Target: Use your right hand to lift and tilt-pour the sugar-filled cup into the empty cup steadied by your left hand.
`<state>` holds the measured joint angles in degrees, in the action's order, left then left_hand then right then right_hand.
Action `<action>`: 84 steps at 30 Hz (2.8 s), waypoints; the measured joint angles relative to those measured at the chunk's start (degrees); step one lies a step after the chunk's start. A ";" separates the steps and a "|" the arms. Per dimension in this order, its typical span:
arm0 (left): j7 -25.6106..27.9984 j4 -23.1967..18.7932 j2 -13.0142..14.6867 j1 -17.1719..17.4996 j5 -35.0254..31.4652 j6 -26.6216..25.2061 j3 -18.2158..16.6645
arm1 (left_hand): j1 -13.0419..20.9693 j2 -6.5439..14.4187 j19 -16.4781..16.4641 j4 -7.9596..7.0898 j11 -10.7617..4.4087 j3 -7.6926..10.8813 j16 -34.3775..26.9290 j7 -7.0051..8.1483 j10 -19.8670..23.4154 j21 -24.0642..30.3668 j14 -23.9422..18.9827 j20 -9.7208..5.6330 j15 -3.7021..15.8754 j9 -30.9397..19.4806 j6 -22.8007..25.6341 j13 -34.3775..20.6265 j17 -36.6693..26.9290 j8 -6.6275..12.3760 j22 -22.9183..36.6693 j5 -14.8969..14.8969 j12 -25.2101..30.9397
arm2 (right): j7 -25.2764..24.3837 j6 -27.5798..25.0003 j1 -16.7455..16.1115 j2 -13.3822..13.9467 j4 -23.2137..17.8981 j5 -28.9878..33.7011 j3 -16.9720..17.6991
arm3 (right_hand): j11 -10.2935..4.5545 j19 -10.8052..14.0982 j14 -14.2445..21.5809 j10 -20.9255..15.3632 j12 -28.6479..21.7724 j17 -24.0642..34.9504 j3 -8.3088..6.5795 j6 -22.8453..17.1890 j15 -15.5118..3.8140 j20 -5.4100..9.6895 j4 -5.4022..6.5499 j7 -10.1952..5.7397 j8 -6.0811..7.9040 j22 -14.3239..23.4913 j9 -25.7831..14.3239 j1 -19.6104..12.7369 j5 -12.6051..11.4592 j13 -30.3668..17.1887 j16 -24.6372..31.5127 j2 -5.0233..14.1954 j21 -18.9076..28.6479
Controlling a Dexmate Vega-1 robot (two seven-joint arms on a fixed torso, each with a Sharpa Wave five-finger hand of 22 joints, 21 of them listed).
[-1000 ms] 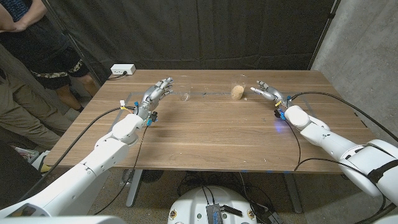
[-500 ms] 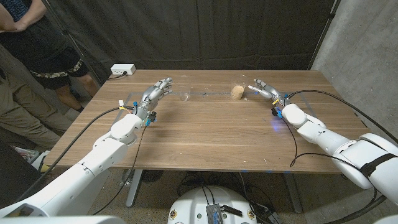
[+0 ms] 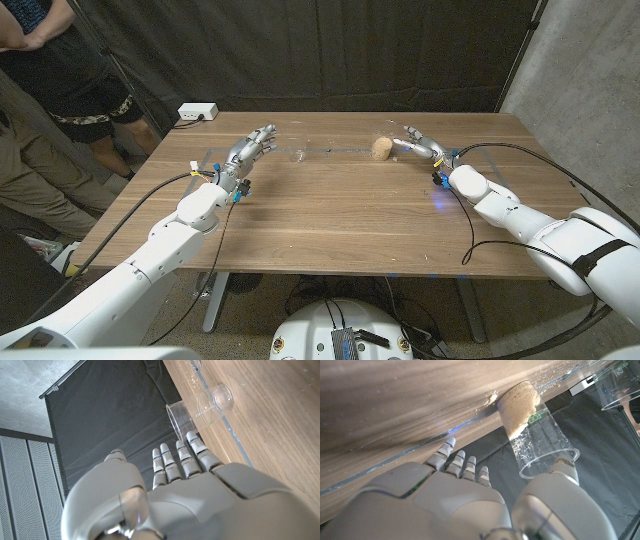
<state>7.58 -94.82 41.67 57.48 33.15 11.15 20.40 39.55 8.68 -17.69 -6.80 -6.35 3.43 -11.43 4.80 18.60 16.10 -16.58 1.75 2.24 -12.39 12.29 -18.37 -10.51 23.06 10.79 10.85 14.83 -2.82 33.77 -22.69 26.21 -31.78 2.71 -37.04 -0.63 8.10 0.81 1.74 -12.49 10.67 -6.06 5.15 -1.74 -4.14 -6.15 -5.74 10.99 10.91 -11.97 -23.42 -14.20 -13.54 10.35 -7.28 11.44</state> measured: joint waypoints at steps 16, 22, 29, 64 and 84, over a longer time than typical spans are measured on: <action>-0.37 0.54 0.10 -0.03 0.30 -0.01 -0.11 | 0.01 0.00 0.00 0.24 -0.30 0.24 0.00 -0.20 0.31 -0.22 0.00 0.00 0.00 0.00 0.20 0.00 0.00 -0.45 0.00 0.00 0.00 | 1.32 -0.94 0.55 -1.10 0.44 -0.49 -0.28 | 0.21 -0.27 -0.30 0.21 -0.01 0.00 0.68 0.31 -0.30 -0.27 0.07 0.31 0.00 0.01 -0.01 0.53 -0.43 -0.01 0.00 -0.53 0.00; -0.51 0.69 0.24 -0.15 0.36 -0.01 -0.27 | 0.01 0.01 0.00 0.24 -0.30 0.24 0.00 -0.41 0.31 -0.21 0.00 0.00 0.00 0.00 0.41 0.00 0.00 -0.45 0.00 0.00 0.00 | 1.32 -0.42 1.44 -2.18 2.20 -0.50 -0.66 | 0.41 -0.27 -0.30 -0.01 -0.01 0.00 0.68 0.30 -0.31 -0.27 0.07 0.31 0.00 0.00 -0.01 0.53 -0.66 -0.01 0.00 -0.53 0.00; -0.66 0.85 0.32 -0.20 0.46 -0.01 -0.39 | 0.01 0.01 0.00 0.24 -0.30 0.24 0.00 -0.41 0.30 -0.21 0.00 0.00 0.00 0.01 0.41 0.00 0.00 -0.45 0.00 0.00 0.01 | 1.20 -0.01 2.65 -3.41 4.48 -0.54 -1.20 | 0.41 -0.27 -0.30 -0.01 -0.01 0.00 0.68 0.30 -0.31 -0.26 0.07 0.31 0.00 0.00 -0.01 0.53 -0.65 -0.01 0.26 -0.53 0.00; -3.19 3.97 -0.45 -2.20 0.98 0.56 -0.14 | -0.15 -0.15 0.00 0.41 -0.29 0.88 -0.01 -0.10 0.30 -0.43 0.01 0.00 0.00 -0.29 0.72 0.00 0.00 -0.82 0.00 0.00 -0.21 | 0.62 0.46 1.87 -5.24 2.81 -2.56 -0.93 | 0.41 -0.04 0.43 -0.01 -0.52 0.01 0.68 0.29 0.00 -0.47 0.07 0.31 0.28 0.01 -0.02 -0.19 -1.54 -0.02 0.47 0.20 0.00; -2.77 3.46 -0.45 -1.08 0.73 1.86 -0.27 | -0.14 -0.15 0.00 0.56 -0.29 1.03 -0.01 -0.10 0.30 -0.65 0.01 0.00 0.01 -0.28 0.72 0.00 0.00 -1.04 0.00 0.00 -0.21 | 0.91 1.14 1.37 -7.22 3.85 -2.89 -0.57 | 0.41 -0.04 0.73 -0.01 -0.51 0.01 0.27 0.29 -0.30 -0.47 -0.33 0.31 0.68 0.01 -0.03 -1.16 -1.54 -0.02 0.68 1.17 0.01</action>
<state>4.81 -91.36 41.22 56.40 33.88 13.01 20.13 39.41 8.53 -17.69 -6.25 -6.64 4.45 -11.44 4.70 18.90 15.45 -16.58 1.75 2.24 -12.67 13.00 -18.37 -10.51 22.02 10.79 10.85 14.61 -1.92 34.91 -21.32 19.00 -27.93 -0.18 -37.62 -0.22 8.06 1.54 1.73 -13.00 10.67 -5.79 5.44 -2.04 -4.61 -6.49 -5.44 11.66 10.92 -12.00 -24.58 -15.75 -13.56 11.03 -6.12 11.44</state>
